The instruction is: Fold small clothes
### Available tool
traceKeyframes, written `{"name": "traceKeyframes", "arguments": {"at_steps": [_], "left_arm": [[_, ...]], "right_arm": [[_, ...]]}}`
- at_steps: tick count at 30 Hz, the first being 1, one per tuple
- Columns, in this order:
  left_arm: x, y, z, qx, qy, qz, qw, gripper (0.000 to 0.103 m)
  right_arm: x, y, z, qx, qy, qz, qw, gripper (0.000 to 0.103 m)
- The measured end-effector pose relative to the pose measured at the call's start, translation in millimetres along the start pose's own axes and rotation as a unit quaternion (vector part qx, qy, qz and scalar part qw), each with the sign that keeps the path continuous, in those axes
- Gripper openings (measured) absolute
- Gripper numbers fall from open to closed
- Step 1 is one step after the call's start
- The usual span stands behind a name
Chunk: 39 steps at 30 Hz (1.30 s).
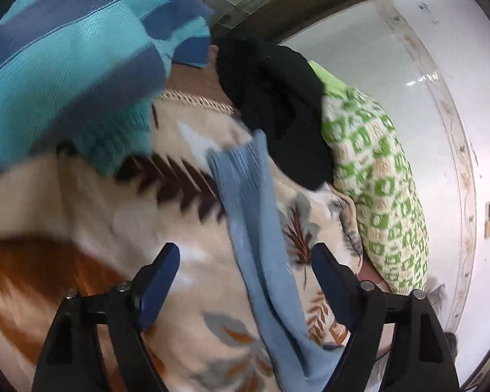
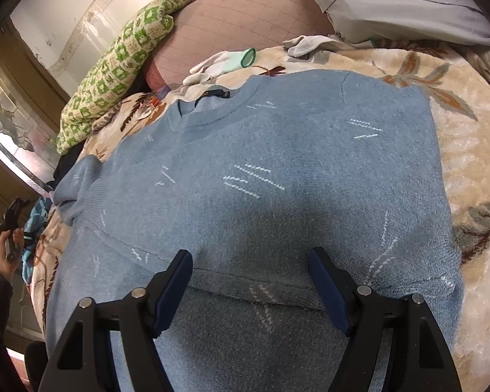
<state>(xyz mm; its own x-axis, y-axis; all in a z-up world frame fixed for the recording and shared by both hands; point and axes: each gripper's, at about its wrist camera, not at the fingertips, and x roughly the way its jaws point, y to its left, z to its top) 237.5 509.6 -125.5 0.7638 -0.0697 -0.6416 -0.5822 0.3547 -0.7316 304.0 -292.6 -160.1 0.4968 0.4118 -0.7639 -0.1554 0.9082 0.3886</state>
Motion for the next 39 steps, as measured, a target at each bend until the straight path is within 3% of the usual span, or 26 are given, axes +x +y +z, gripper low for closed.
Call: {"name": "traceKeyframes", "arguments": {"at_steps": [2,4,7,18,19,21,24,27,29,31,32,34,35,39], "left_arm": [[10.3,1.2,11.5,-0.010,0.011,-0.015,0.9998,0.064],[24.1,0.2,19.8,-0.021,0.013,-0.005,0.9997,0.047],[42.2,0.7,28.4,-0.026,0.018,0.013,0.9994,0.031],[72.5,-1.3,48.0,-0.026,0.007,0.060,0.9979,0.029],[73.8,-3.0,48.7,-0.020,0.008,0.070,0.9973,0.005],[74.7,-6.1,48.9,-0.001,0.015,0.093,0.9956,0.006],[56.1,-28.2,42.3,0.033,-0.008,0.127,0.9914,0.006],[-5.9,-80.8,28.7,0.087,-0.056,0.115,0.9880,0.006],[-73.7,-122.5,8.8,0.122,-0.107,0.104,0.9812,0.006],[-106.1,-136.2,-2.6,0.134,-0.144,0.135,0.9712,0.006],[-105.5,-130.9,-2.1,0.130,-0.133,0.169,0.9678,0.006],[-88.1,-106.9,1.8,0.108,-0.079,0.198,0.9710,0.006],[-83.0,-96.8,-0.5,0.109,-0.072,0.217,0.9673,0.006],[-60.7,-52.3,-13.4,0.064,-0.038,0.237,0.9688,0.006]], "right_arm": [[0.6,0.7,0.6,0.002,0.002,-0.004,1.000,0.077],[1.0,1.5,0.7,0.001,0.003,-0.007,1.000,0.077],[1.8,3.6,0.8,-0.003,0.004,-0.015,1.000,0.077],[2.1,4.8,0.3,-0.010,0.003,-0.019,1.000,0.077],[1.9,4.8,0.3,-0.010,0.003,-0.019,1.000,0.077],[1.9,4.9,0.1,-0.009,0.004,-0.018,1.000,0.077],[2.6,4.9,0.3,-0.007,0.006,-0.019,1.000,0.077],[2.1,2.1,1.1,-0.003,0.008,-0.010,1.000,0.077],[1.0,-0.6,1.3,0.004,0.005,-0.002,1.000,0.077],[0.0,-3.5,-0.1,0.012,-0.001,0.006,1.000,0.077],[0.3,-4.5,-0.8,0.016,-0.003,0.008,1.000,0.077],[0.6,-4.0,-0.5,0.019,-0.005,0.007,1.000,0.077],[0.8,-3.7,0.0,0.020,-0.004,0.005,1.000,0.077],[1.5,-3.0,1.7,0.010,0.007,0.008,1.000,0.077]]}}
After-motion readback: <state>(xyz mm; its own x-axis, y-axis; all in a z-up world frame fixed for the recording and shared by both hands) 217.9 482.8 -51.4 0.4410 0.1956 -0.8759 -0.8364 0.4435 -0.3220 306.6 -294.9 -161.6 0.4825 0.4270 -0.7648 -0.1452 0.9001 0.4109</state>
